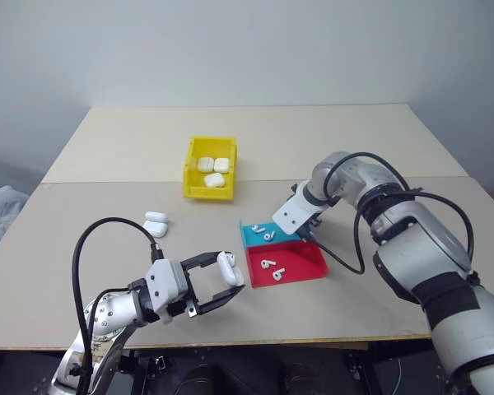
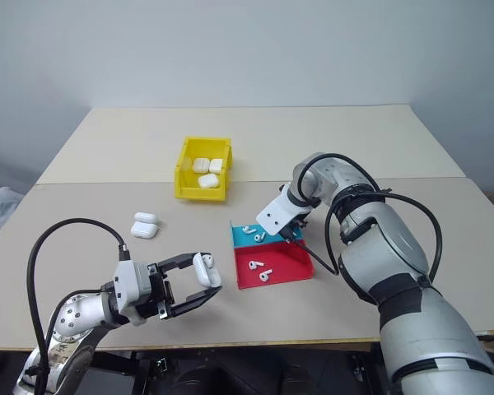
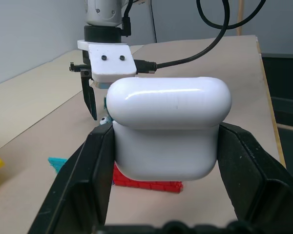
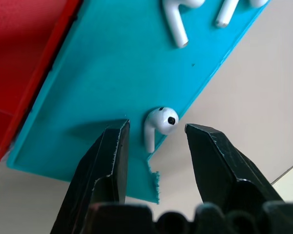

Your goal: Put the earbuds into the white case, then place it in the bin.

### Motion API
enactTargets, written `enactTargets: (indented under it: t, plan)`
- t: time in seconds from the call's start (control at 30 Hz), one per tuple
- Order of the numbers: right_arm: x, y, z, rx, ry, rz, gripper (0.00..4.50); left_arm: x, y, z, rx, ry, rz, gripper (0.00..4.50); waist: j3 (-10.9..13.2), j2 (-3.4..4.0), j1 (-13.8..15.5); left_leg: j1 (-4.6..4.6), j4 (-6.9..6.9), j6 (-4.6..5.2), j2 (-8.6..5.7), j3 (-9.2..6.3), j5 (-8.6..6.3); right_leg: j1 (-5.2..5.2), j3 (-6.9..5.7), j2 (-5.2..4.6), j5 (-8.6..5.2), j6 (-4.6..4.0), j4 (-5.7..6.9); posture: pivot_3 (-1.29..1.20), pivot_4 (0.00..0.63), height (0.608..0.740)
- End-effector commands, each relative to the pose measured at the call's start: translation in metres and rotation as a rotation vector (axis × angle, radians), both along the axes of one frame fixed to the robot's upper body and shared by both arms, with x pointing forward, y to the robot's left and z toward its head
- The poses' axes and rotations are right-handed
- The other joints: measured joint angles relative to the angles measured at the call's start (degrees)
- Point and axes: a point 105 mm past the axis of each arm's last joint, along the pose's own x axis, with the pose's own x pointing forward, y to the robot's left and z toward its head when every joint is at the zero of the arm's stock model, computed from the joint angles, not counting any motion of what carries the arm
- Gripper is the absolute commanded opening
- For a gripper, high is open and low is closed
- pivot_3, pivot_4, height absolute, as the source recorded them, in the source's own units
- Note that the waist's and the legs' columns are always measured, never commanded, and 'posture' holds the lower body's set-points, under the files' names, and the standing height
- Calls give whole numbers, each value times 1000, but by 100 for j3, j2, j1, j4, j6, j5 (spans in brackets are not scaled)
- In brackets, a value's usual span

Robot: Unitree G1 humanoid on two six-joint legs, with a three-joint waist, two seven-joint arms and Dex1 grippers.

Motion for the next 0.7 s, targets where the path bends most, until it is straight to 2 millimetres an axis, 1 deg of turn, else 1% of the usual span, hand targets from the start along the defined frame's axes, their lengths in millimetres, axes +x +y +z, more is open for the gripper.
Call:
enactTargets:
  t: [0.03, 0.4, 0.7]
  plan:
    - [3, 4, 12, -8, -41, 27, 2273, -3, -5, 13, -6, -55, -20, 2793, 0, 0, -2, 0, 0, 0, 0, 0, 0, -1, 1, 1, 0, -1, 1, 0, 150, 740]
    - [1, 10, 10, 4, -25, 33, 2273, -2, -3, 12, -2, -49, -12, 2793, 0, 0, -9, 4, 0, -1, 1, 2, 1, 0, 5, 2, -1, -1, 3, 0, 150, 740]
    - [5, 5, 7, -16, -51, 13, 2273, -2, -3, 9, -1, -39, -5, 2793, 0, 0, -21, 7, -1, -1, 2, 4, 1, 0, 8, 4, -1, -2, 4, 0, 150, 740]
